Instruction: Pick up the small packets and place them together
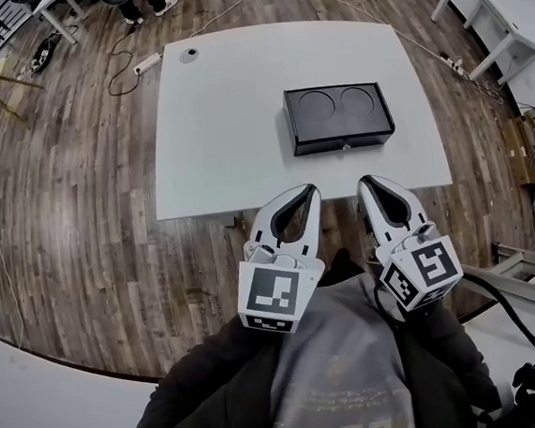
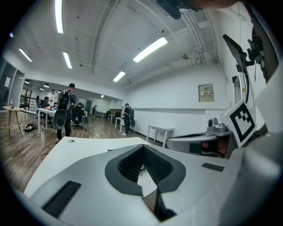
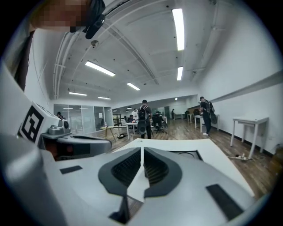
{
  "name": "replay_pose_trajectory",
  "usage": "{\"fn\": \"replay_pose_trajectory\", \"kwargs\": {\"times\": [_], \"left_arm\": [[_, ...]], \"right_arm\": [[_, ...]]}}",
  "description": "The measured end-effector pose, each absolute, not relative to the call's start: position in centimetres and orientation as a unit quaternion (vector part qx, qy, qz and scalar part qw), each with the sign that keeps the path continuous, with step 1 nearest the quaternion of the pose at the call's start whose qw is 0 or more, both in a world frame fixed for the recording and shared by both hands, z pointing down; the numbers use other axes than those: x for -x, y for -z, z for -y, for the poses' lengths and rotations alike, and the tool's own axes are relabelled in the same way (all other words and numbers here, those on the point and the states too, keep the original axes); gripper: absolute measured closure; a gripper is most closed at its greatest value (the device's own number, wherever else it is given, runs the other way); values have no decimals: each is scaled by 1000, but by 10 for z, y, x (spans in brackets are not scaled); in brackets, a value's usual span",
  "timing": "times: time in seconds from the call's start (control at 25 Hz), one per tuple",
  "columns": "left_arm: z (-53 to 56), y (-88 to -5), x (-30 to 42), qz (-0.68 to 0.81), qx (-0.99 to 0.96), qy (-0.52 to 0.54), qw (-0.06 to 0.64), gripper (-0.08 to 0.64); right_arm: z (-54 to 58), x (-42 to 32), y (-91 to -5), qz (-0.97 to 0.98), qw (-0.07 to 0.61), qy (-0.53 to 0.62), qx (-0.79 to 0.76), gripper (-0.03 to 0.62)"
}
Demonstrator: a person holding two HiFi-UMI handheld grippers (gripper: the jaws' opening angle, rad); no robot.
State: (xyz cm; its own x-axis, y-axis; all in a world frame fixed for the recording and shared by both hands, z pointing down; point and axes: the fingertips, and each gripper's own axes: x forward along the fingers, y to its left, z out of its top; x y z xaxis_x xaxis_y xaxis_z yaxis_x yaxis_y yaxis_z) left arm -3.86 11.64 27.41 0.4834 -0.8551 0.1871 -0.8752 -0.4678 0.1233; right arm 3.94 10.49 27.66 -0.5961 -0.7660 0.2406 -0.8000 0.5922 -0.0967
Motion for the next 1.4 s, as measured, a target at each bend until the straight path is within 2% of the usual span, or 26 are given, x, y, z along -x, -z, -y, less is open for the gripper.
{"fn": "replay_pose_trajectory", "kwargs": {"times": [0.36,1.0,1.4], "left_arm": [[-86,-299,29,488,-860,-81,127,558],[1,-317,9,509,-837,-153,132,558],[15,-328,6,474,-853,-168,143,558]], "right_arm": [[-63,-87,-304,852,111,-109,-501,584],[6,-91,-365,875,119,-160,-441,583],[17,-88,-383,860,131,-166,-464,543]]}}
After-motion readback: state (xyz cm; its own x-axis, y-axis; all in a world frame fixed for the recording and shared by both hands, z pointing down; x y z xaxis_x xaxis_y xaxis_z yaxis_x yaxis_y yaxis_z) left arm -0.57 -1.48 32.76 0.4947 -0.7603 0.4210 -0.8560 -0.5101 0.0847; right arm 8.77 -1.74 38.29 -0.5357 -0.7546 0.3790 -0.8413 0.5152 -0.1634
